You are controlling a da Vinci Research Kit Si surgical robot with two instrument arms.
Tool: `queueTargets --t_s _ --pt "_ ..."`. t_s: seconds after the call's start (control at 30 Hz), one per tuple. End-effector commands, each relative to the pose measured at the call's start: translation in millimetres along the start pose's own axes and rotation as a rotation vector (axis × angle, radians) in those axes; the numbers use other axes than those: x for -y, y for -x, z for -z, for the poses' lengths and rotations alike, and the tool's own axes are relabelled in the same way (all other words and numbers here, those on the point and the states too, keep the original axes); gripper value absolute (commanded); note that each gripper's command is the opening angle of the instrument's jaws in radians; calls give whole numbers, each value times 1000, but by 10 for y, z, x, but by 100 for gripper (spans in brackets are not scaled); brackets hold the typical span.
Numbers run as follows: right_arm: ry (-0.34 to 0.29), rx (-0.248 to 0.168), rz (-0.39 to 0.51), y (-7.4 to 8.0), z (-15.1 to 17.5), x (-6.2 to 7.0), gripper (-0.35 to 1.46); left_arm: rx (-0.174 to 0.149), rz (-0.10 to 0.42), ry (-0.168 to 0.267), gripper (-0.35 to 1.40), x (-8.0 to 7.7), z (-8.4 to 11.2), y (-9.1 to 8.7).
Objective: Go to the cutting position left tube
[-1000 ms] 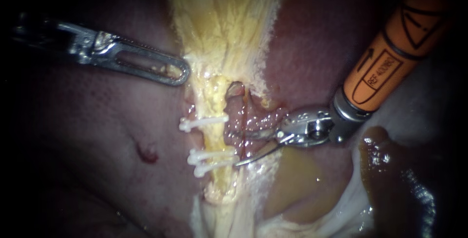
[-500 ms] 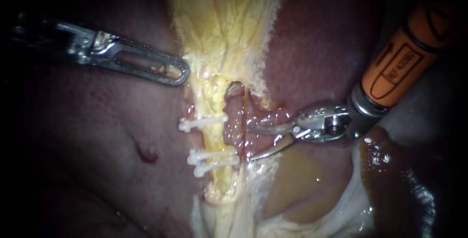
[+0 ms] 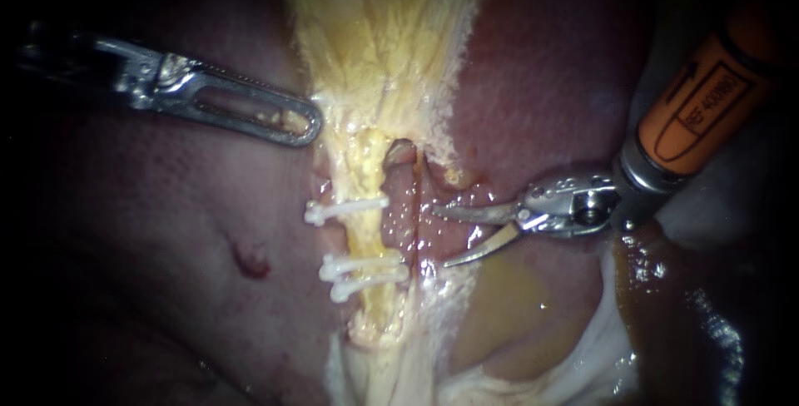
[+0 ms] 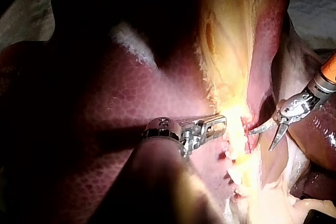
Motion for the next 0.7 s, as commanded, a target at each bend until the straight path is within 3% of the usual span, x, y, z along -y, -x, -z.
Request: queueTargets --t_s 0.03,0.3,0.7 --pt "1 0 6 -3 0 3 145 0 0 0 -35 0 0 0" --pt "-1 -19 17 -18 -7 17 145 0 0 0 -35 0 -1 0" --pt "-14 -31 17 -28 -20 12 145 1 1 1 -35 0 -2 1"
